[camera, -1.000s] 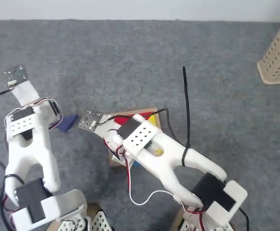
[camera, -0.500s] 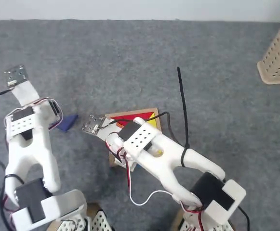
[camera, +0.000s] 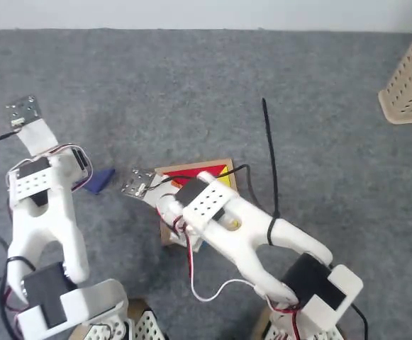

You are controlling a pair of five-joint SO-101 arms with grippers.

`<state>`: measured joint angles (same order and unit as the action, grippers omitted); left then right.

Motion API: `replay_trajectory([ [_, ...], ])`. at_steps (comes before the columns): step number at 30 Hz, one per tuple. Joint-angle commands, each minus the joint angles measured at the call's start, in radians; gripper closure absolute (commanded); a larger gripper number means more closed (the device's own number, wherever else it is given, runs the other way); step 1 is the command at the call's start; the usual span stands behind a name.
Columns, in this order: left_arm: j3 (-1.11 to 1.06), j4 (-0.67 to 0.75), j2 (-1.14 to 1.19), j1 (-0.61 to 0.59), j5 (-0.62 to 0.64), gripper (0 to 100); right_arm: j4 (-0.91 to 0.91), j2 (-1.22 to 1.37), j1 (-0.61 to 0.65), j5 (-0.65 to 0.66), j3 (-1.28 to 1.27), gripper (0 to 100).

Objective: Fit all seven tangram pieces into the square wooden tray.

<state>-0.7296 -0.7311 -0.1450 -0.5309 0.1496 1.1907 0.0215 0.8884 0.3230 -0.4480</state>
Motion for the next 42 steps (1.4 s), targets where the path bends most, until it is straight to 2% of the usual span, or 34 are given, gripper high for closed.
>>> replay_trajectory([
  [1,0.042,0.02,-0.031,0.0,0.003,88,0.102,-0.154,-0.116,0.048,0.066,99.2],
  [6,0.044,0.021,-0.031,0.002,0.003,88,0.111,-0.188,-0.205,0.06,0.052,99.2],
  [11,0.042,0.021,-0.031,0.002,0.003,88,-0.001,-0.065,-0.177,0.06,0.038,99.2],
  [23,0.044,0.021,-0.031,0.002,0.003,88,-0.076,0.047,-0.124,0.06,0.044,99.2],
  [28,0.042,0.021,-0.031,0.002,0.003,88,-0.065,0.128,-0.15,0.008,0.129,99.2],
  [34,0.042,0.021,-0.031,0.002,0.003,88,-0.065,0.226,-0.18,0.005,0.219,99.2],
  [42,0.042,0.021,-0.031,0.002,0.003,88,-0.012,0.185,-0.211,-0.038,0.269,99.2],
])
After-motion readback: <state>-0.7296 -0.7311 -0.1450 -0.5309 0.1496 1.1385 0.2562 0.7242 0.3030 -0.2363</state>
